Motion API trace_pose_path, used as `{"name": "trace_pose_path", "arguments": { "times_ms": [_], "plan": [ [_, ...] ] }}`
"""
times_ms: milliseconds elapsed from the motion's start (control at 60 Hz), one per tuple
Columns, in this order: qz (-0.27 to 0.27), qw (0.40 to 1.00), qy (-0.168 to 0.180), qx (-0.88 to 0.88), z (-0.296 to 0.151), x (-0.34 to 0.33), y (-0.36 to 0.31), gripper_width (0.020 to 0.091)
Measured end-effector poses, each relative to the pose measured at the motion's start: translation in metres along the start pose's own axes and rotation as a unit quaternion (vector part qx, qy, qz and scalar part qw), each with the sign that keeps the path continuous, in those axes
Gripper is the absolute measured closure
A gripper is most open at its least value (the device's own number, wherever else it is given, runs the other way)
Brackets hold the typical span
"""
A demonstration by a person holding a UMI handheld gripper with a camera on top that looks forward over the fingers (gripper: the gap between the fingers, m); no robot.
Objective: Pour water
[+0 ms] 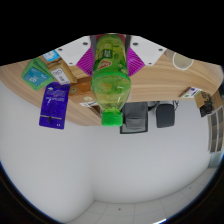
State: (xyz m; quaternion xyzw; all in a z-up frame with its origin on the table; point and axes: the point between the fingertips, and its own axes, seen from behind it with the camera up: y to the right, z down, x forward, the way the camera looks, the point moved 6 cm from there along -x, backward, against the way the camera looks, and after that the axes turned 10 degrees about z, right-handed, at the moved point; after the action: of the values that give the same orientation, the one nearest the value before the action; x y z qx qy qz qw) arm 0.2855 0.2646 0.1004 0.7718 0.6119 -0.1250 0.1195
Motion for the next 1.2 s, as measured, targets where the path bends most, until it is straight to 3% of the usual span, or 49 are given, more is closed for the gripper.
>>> {"name": "trace_pose_path", "arguments": {
  "times_ms": [100, 200, 350, 467, 517, 783, 1200],
  "plan": [
    [-0.01, 1.0, 0.006, -0.006, -0.004, 0.015, -0.004, 0.0688],
    [-0.007, 1.0, 0.007, -0.003, 0.002, 0.005, 0.006, 0.0615],
    [0.005, 1.0, -0.017, 0.003, 0.004, -0.011, 0.005, 0.0527],
    [-0.006, 1.0, -0.022, -0.003, -0.002, -0.013, -0.001, 0.0355],
    [-0.006, 1.0, -0.019, 0.002, 0.001, -0.036, -0.004, 0.0324],
    [-0.035, 0.995, -0.094, -0.013, 0.008, -0.153, -0.01, 0.0326],
    [-0.052, 0.994, -0.087, -0.029, -0.037, -0.265, -0.022, 0.0321]
  ]
}}
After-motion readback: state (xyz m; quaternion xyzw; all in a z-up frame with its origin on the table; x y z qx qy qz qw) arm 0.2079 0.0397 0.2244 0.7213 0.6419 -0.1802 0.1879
